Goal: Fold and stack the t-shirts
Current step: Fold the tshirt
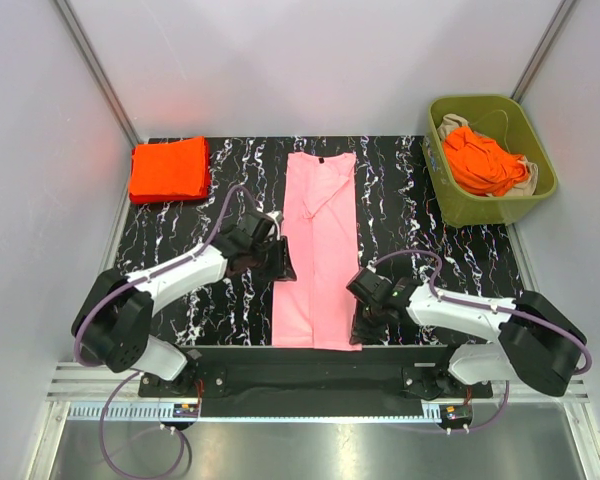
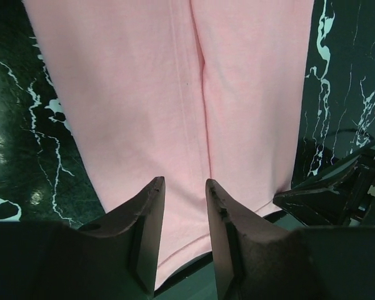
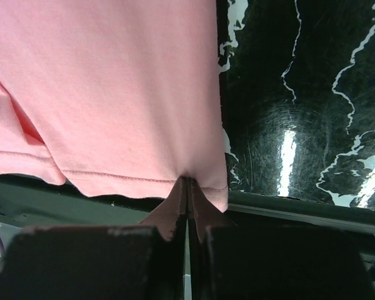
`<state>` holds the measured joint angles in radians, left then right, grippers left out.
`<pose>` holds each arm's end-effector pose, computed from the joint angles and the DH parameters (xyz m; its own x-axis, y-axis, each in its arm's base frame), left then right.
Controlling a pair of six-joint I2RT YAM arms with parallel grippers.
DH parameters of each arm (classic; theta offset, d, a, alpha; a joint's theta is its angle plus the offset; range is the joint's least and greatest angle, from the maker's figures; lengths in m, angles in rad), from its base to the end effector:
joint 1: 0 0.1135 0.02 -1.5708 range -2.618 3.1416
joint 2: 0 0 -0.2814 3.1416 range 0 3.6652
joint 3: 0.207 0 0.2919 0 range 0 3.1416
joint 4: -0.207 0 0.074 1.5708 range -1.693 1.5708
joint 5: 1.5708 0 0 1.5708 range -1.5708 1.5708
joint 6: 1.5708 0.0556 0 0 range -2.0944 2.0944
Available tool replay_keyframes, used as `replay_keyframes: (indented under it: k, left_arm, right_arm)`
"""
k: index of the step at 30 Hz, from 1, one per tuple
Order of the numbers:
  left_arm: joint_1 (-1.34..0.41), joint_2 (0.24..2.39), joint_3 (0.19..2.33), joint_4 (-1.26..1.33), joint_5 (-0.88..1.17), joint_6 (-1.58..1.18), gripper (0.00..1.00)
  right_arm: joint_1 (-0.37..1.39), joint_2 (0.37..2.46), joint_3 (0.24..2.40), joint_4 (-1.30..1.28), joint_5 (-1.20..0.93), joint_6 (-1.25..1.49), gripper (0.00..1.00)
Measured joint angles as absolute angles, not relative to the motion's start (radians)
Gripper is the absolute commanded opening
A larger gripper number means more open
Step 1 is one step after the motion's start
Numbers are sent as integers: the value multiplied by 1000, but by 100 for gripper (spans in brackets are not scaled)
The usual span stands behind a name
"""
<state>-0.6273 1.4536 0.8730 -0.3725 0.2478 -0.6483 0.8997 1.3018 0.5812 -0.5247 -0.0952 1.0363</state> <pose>0.2615 -0.2065 0.1822 -0.9391 -0.0422 -0.3409 0.1467 0.8481 -0.5091 0.1456 0.1919 0.1188 -0.9873 0.1342 -0.0854 0.1003 0.9417 0.3211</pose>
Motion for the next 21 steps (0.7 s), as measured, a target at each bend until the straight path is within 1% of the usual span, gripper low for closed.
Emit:
replay_keyframes:
  k: [3,7,8,12,15,21]
  left_arm:
    - [-603,1454,883,-381,247,-635,38]
    - [-543,1461,925,-402,244,-608,38]
    - [-527,1470,942,-404,244,-601,38]
    - [-446,1565,1077,-410,252,-569,38]
    - [-406,1650,1199,-409,258,-554,36]
    - [-371,1842,1469,-407,276,-531,31]
  right_arm:
    - [902,1289,584,-531,-87,1035,0]
    - [902,1262,621,-562,-67,1020,7]
    - [902,1259,639,-568,-62,1007,8]
    - [871,1291,749,-578,-40,931,9]
    - [774,1381,880,-576,-34,837,10]
    - [518,1594,1139,-506,-56,646,10]
